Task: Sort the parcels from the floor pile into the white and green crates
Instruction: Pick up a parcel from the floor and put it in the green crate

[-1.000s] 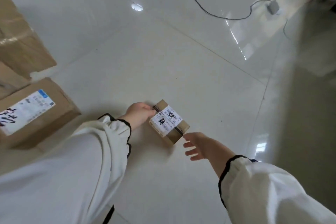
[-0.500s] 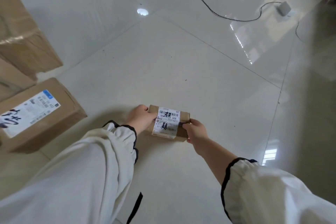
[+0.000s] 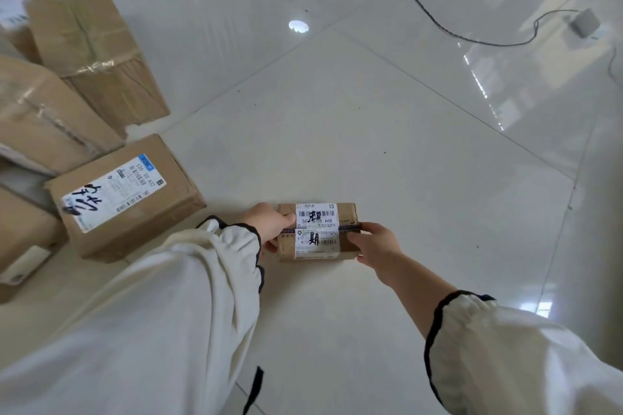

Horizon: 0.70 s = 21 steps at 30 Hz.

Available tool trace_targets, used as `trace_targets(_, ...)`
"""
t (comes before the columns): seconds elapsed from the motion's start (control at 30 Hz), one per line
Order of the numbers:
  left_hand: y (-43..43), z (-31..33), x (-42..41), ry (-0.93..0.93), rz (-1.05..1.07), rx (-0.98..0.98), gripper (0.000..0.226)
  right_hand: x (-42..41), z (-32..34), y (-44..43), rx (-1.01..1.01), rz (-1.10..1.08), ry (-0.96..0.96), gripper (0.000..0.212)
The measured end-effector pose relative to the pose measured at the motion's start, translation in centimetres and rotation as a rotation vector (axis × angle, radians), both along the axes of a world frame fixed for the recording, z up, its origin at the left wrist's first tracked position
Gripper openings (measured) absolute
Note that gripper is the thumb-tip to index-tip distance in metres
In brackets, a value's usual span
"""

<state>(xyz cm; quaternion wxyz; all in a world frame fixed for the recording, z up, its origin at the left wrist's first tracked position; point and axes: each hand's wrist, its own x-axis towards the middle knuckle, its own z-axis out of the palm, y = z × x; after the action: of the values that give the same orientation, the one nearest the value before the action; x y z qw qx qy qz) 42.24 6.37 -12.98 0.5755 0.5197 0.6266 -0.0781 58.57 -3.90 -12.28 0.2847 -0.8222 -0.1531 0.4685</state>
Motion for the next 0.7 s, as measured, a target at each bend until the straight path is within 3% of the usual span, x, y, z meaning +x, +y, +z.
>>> trace_targets(0.17, -1.2, 1.0, -0.1, -0.029, 0.078, -0.017, 0.029, 0.2, 1.2, -0.3, -0.029, -0.020, 0.051, 0.038)
trace_targets(0.3, -4.3, 6.6, -0.4, -0.059, 0.087, -0.082, 0.025, 0.8, 5.9, -2.8, -0.061, -0.128, 0.095, 0.045)
trace_targets(0.5, -5.6, 23.4, -0.1, -0.078, 0.067, -0.150, 0.016, 1.9, 22.1, -3.9, -0.033, -0.111, 0.117, 0.043)
trace_targets(0.7, -6.7, 44.3, 0.6, -0.061, 0.034, -0.071, 0.010, 2.5, 41.6, -5.2, -0.014, -0.120, 0.181, 0.044)
